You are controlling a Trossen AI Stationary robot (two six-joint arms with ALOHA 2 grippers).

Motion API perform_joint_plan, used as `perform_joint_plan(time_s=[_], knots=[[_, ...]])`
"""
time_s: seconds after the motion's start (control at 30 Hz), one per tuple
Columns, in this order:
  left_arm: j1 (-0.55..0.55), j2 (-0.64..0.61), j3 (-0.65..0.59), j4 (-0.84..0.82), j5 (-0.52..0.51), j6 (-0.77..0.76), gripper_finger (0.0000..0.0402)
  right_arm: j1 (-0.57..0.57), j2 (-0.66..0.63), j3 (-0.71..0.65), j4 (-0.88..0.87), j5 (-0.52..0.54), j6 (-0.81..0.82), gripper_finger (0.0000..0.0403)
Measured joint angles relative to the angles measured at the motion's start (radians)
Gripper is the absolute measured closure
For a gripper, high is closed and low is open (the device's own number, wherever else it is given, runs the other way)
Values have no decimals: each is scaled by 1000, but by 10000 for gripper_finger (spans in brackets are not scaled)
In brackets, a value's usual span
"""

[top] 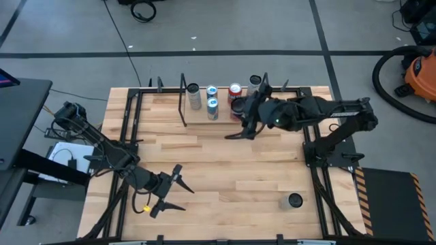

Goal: Place canned beverage on shelf
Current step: Put the white blue soda can aligned with the other white blue soda can

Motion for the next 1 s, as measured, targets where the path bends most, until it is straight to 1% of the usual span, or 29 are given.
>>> perform_joint_plan(time_s=[0.33, 0.57, 0.67, 0.77, 0.9, 1.0], knots=[[0, 0, 0, -1, -2, -2, 115, -146, -34, -1, -31, -168, -107, 133], [0, 0, 0, -9, -2, -2, 115, -285, -73, -6, -29, -300, -162, 133], [0, 0, 0, -8, -2, -2, 115, -359, -106, -63, 6, -363, -178, 133], [0, 0, 0, -9, -2, -2, 115, -431, -150, -151, 61, -420, -172, 133], [0, 0, 0, -9, -2, -2, 115, -491, -221, -298, 188, -508, -173, 133], [0, 0, 0, -9, -1, -4, 115, -524, -277, -410, 280, -530, -159, 133]])
